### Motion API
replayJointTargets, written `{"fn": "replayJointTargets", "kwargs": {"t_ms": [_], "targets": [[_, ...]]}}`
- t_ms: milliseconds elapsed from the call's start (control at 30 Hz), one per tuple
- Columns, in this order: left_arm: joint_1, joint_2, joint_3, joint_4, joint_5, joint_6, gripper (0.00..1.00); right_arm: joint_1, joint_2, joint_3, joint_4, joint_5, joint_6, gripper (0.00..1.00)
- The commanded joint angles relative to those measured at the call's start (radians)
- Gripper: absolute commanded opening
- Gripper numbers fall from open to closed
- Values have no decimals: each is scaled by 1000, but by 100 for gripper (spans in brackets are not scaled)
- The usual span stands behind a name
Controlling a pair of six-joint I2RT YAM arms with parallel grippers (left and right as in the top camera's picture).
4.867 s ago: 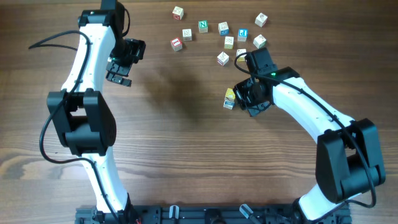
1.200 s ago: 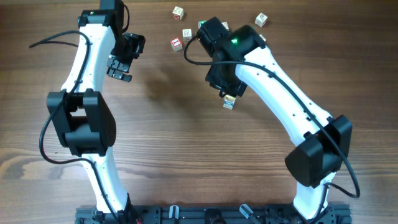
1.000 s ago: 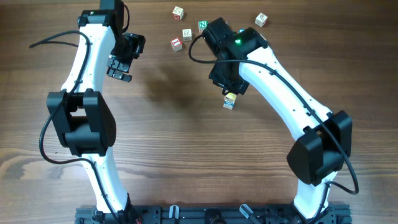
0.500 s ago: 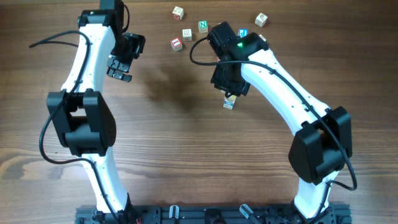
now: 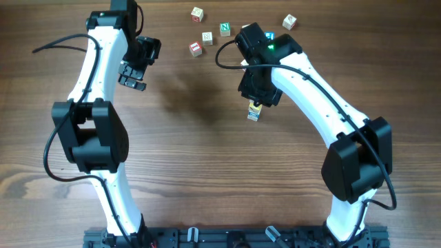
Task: Form a tower
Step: 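Carry the A block over the stack and lower it on top, then open the right gripper and lift it away from the stack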
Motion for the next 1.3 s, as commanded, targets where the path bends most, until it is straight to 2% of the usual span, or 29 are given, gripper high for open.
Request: {"fn": "replayJointTargets", "kwargs": {"t_ms": [0, 300, 333, 367, 433, 533, 567, 600, 667, 733, 833, 933, 1033, 1100, 1267], "targets": [[3, -32, -5, 0, -10, 12, 100, 0, 11, -12, -2, -4, 2, 35], [3, -32, -5, 0, -10, 12, 100, 0, 11, -45, 35, -51, 5, 39], [3, -32, -5, -1, -10, 12, 100, 0, 11, -45, 41, -65, 5, 41], [3, -32, -5, 0, -10, 12, 100, 0, 11, -45, 46, -71, 5, 49], [3, -32, -5, 0, -10, 12, 100, 0, 11, -45, 47, -72, 5, 57], [3, -32, -5, 0, -10, 12, 100, 0, 11, -45, 42, -72, 5, 57], [3, -32, -5, 0, -10, 12, 100, 0, 11, -45, 35, -72, 5, 61], [3, -32, -5, 0, -10, 12, 100, 0, 10, -45, 32, -72, 5, 66], [3, -32, -5, -1, -10, 12, 100, -2, 6, -26, 2, -72, 2, 86], [3, -32, -5, -1, -10, 12, 100, -13, 1, 28, -43, -72, 2, 96], [3, -32, -5, -1, -10, 12, 100, -72, -26, 182, -140, -77, -46, 100], [3, -32, -5, 0, -10, 12, 100, -153, -25, 311, -142, -139, -164, 100], [3, -32, -5, 0, -10, 12, 100, -219, -14, 325, -23, -145, -211, 99], [3, -32, -5, 0, -10, 12, 100, -232, 48, 325, 161, -123, -284, 100], [3, -32, -5, 0, -10, 12, 100, -241, 253, 325, 428, 24, -315, 99]]}}
